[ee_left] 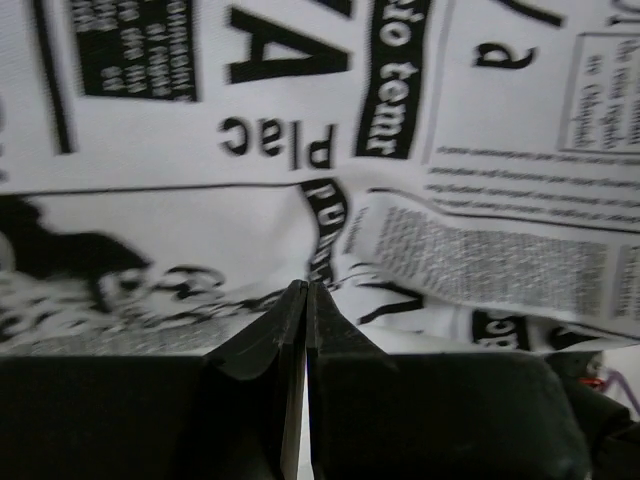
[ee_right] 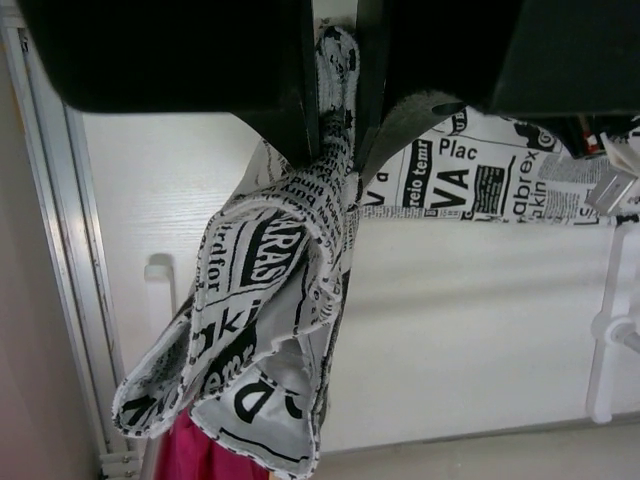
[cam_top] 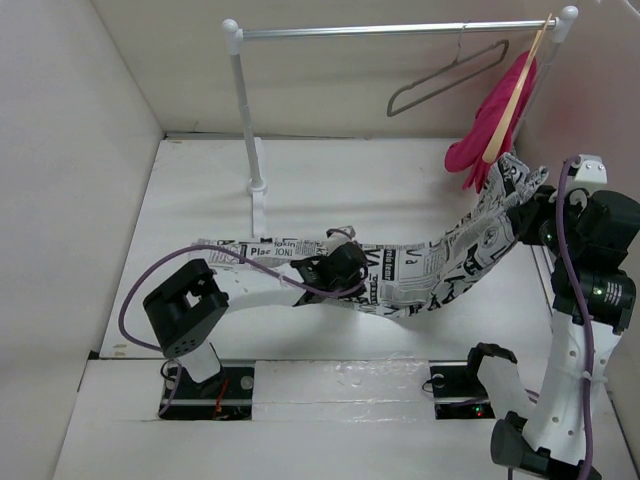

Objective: Place the trousers on the hanger
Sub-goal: Fold the trousers at the center of the board.

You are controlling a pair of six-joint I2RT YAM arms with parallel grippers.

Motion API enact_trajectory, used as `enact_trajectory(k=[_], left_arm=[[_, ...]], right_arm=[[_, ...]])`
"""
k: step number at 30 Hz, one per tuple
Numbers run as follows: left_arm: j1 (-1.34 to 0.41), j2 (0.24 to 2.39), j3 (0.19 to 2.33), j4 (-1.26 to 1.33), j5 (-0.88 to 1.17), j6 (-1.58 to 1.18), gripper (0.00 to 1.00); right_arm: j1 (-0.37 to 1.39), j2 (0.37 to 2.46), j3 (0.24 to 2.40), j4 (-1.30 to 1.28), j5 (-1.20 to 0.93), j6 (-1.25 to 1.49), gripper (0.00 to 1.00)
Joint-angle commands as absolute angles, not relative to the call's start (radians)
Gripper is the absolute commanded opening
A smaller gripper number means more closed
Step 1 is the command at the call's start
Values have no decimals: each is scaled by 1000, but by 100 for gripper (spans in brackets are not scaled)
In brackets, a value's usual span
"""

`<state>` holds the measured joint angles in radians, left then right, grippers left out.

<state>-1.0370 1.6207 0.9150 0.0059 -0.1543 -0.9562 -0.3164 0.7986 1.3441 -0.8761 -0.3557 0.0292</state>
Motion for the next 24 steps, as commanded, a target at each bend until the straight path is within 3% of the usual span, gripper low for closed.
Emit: enact_trajectory(k=[1, 7, 13, 16, 19, 24], left_arm=[[-1067, 1692, 995, 104, -114, -1015, 0], [-1192, 1989, 1187, 62, -29, -1019, 0], [-1226, 2034, 1241, 49, 37, -1043, 0], [-1226, 1956, 1264, 28, 11, -1022, 0], [-1203, 1817, 1272, -82, -141, -1003, 0], [-1050, 1398, 1109, -229, -377, -989, 0]], right_arm=[[-281, 779, 1384, -862, -353, 14, 0], [-227, 811, 1488, -848, -449, 23, 0], [-123, 862, 1583, -784, -468, 89, 0], [-14, 887, 1591, -733, -446, 127, 0], [112, 905, 1575, -684, -352, 158, 0], [438, 972, 1532, -577, -174, 201, 0]])
